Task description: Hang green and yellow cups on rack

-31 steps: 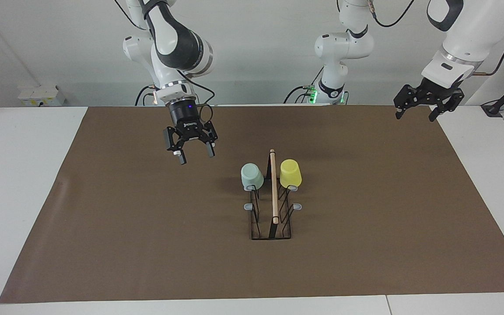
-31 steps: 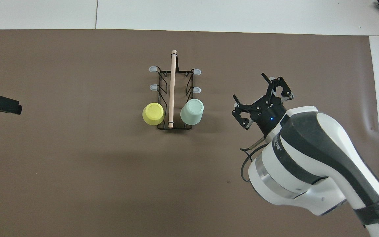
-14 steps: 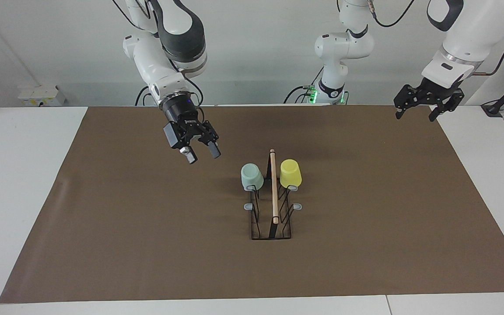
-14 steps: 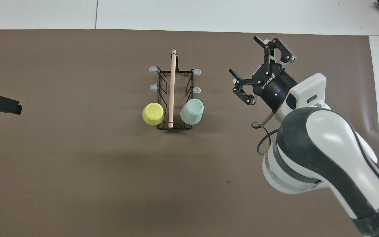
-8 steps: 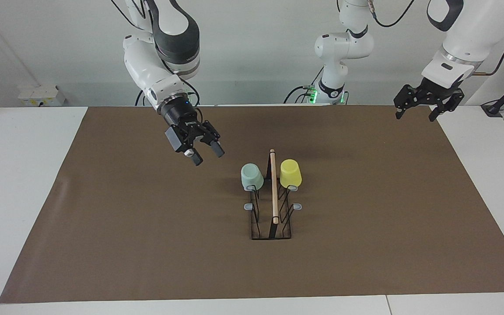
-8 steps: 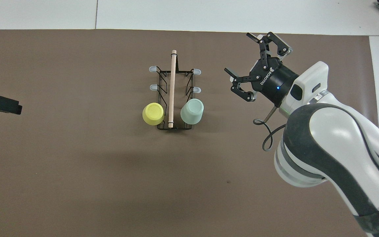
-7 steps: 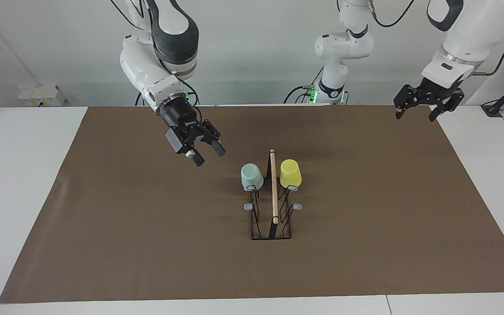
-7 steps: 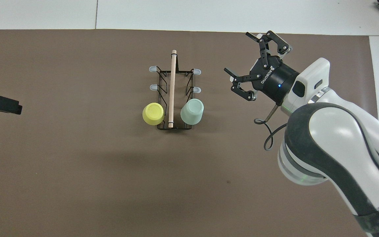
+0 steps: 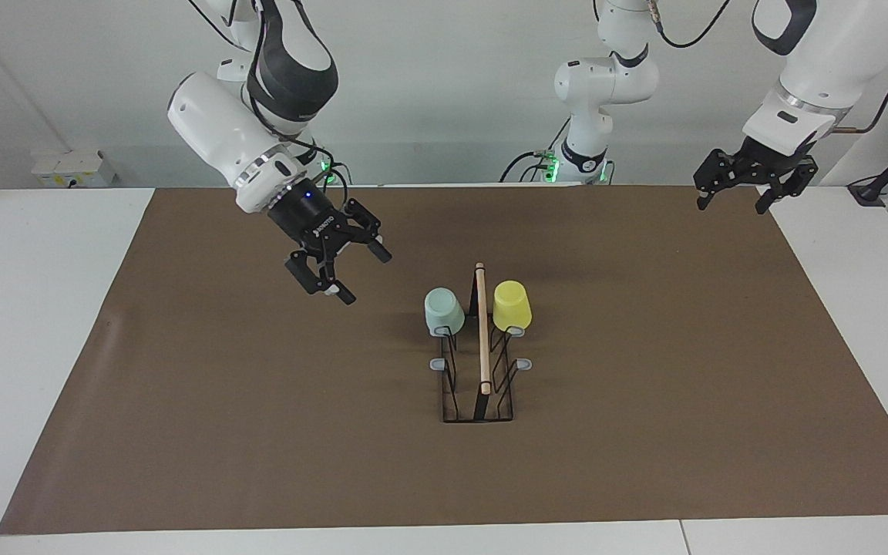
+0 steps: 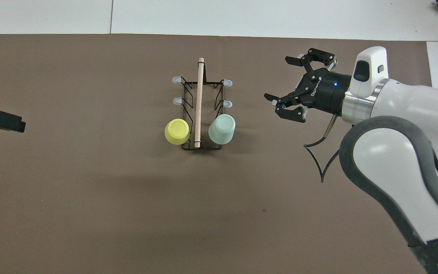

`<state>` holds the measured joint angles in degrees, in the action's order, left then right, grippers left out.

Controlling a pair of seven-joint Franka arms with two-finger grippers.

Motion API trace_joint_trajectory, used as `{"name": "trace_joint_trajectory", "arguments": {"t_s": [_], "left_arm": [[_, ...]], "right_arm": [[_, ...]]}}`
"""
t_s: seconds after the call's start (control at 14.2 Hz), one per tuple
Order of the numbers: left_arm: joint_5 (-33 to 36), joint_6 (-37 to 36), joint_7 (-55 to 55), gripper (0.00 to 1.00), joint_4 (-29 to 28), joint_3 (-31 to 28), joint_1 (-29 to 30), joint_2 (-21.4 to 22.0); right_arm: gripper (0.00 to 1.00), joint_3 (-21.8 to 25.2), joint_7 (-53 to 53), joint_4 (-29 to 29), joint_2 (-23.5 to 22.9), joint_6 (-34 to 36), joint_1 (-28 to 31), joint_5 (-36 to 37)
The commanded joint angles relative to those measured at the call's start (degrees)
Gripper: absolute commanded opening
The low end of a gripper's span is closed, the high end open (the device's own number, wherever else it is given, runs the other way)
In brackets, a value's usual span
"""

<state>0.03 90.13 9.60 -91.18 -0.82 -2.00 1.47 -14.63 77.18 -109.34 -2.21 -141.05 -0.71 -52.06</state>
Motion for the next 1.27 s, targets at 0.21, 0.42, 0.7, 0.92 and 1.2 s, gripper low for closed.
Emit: {"name": "trace_joint_trajectory", "arguments": {"t_s": [0.21, 0.42, 0.7, 0.92, 1.2], "left_arm": [[1.11, -0.31, -0.72, 1.00, -1.63, -0.15, -0.28, 1.52], [1.11, -0.31, -0.72, 1.00, -1.63, -0.15, -0.28, 1.52], [1.11, -0.31, -0.72, 1.00, -1.63, -0.15, -0.28, 1.52], [1.20, -0.31, -0.72, 1.00, -1.63, -0.15, -0.28, 1.52], [1.11, -0.31, -0.72, 1.00, -1.63, -0.15, -0.28, 1.52]], "right_arm": [[1.00, -0.23, -19.67, -0.87, 4.49, 14.12, 5.10, 14.59], [1.00, -0.23, -30.74, -0.79, 5.46, 21.93, 7.82, 23.03], [1.00, -0.32, -32.53, 0.27, 5.55, 30.19, 12.40, 32.97], [1.00, -0.23, -37.43, 0.88, 5.72, 35.04, 12.84, 38.77], [1.00, -0.23, -48.60, 2.99, 6.78, 40.14, 12.84, 42.64]]}}
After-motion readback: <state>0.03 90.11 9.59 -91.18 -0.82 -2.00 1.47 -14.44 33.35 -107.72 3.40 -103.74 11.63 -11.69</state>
